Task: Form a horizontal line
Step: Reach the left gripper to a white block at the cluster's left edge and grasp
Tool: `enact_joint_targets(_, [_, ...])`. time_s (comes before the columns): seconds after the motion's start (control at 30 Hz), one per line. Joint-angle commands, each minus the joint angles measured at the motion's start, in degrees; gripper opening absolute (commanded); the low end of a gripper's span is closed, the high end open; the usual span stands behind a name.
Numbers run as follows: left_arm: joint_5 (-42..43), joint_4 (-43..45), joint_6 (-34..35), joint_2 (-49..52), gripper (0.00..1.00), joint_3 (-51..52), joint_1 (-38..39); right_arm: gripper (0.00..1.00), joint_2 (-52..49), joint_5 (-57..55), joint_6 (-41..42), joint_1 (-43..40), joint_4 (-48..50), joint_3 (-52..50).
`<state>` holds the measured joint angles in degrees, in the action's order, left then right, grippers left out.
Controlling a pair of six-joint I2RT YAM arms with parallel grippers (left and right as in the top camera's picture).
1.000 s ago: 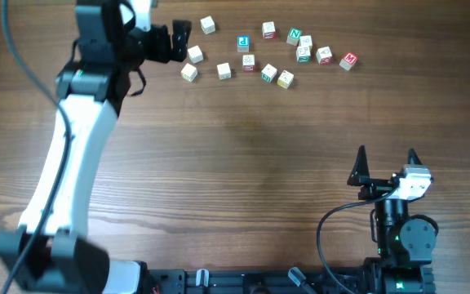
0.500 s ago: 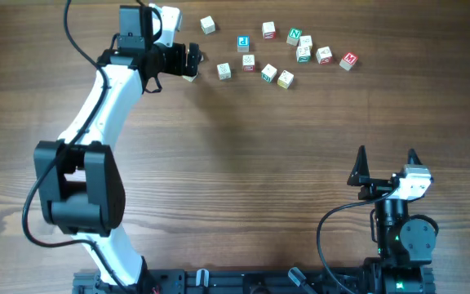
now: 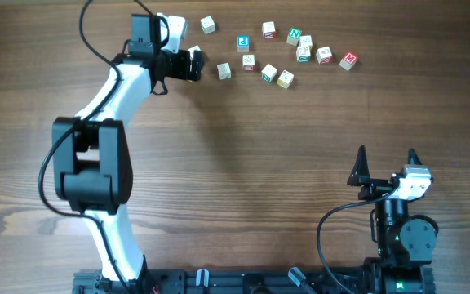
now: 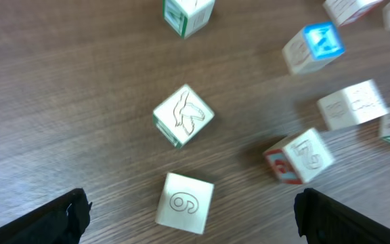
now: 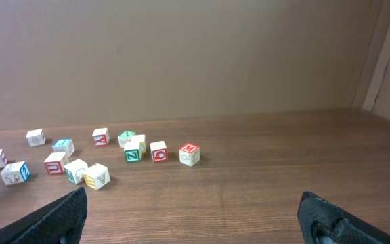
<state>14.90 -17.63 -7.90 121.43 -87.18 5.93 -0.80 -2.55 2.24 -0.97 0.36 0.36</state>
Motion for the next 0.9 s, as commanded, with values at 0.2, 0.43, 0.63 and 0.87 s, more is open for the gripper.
enact_joint_targets(0.2, [-0.2,2.6,-0.9,4.7,0.90,-1.0,-0.3,1.00,0.2,0.7,-0.6,-0.2,0.2,-0.1])
enact_joint_targets(0.43, [-0.2,2.5,-0.9,5.0,0.79,-0.9,-0.3,1.00,0.2,0.7,-0.6,-0.2,0.2,-0.1])
enact_joint_targets(0.63, [-0.2,2.4,-0.9,6.6,0.87,-0.8,-0.3,1.00,0.2,0.7,-0.6,-0.2,0.2,-0.1])
enact_joint_targets(0.87, [-0.2,2.9,-0.9,8.6,0.69,-0.8,-0.3,1.00,0.2,0.7,-0.6,-0.2,0.2,-0.1])
